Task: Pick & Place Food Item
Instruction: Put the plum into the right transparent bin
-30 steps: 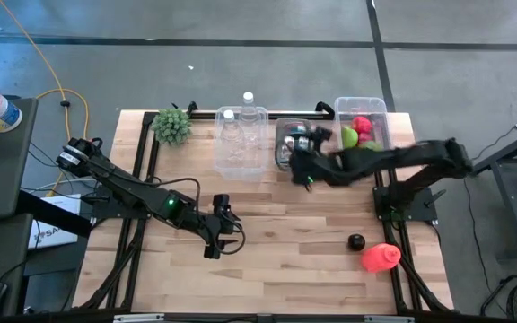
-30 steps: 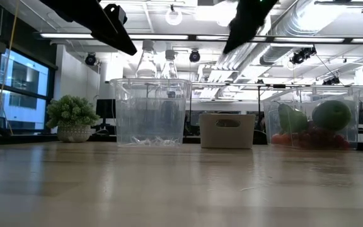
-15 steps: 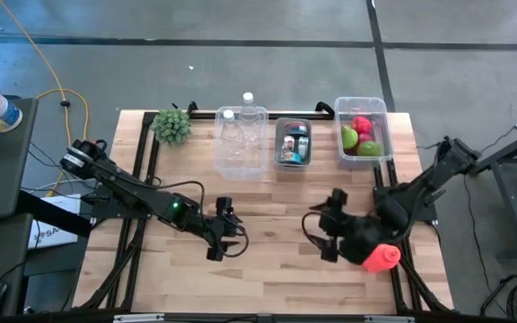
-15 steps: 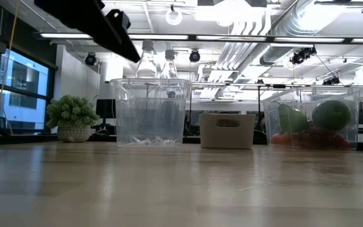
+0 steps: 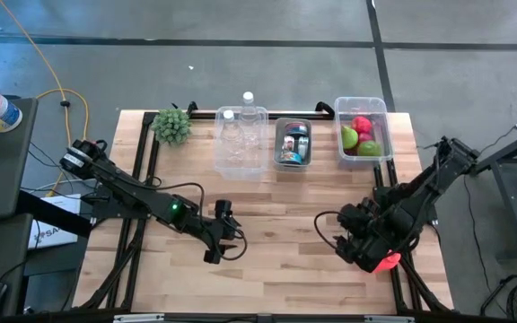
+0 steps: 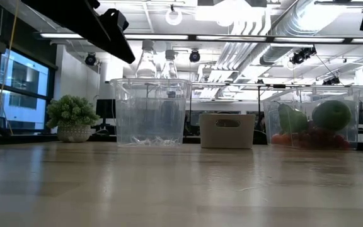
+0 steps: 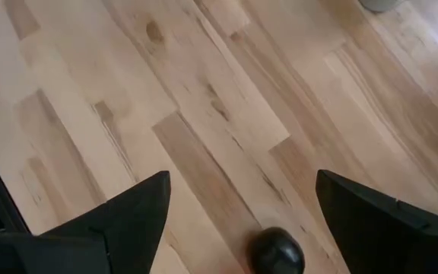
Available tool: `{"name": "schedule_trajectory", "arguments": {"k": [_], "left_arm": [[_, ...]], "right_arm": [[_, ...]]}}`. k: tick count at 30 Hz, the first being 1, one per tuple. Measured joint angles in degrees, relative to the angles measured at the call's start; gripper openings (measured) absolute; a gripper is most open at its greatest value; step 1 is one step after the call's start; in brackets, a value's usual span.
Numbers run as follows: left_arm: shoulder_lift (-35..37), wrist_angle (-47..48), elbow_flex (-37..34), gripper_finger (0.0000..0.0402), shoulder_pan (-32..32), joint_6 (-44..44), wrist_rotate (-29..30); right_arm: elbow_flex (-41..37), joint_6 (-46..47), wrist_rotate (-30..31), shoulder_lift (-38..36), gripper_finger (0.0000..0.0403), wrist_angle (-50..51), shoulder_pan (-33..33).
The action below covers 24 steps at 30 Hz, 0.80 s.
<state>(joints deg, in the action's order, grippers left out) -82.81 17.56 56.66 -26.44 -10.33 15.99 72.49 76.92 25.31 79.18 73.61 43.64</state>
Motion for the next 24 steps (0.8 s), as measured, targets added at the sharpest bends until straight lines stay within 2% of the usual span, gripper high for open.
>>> {"name": "schedule_trajectory", "arguments": {"k": [9, 19, 24], "left_arm": [[0.00, 0.03, 0.00, 0.0288, 0.00, -0.08, 0.02], [-0.21, 0.14, 0.02, 0.0289, 0.00, 0.00, 0.04], [-0.63, 0.20, 0.09, 0.0289, 0.00, -0.24, 0.08]], "right_arm": [[0.00, -4.74, -0.03, 0.00, 0.0320, 0.05, -0.13], [-0.02, -0.02, 1.18, 0.00, 0.0390, 6.12, -0.13], [-0.02, 0.01, 3.23, 0.00, 0.0392, 7.74, -0.15]]}}
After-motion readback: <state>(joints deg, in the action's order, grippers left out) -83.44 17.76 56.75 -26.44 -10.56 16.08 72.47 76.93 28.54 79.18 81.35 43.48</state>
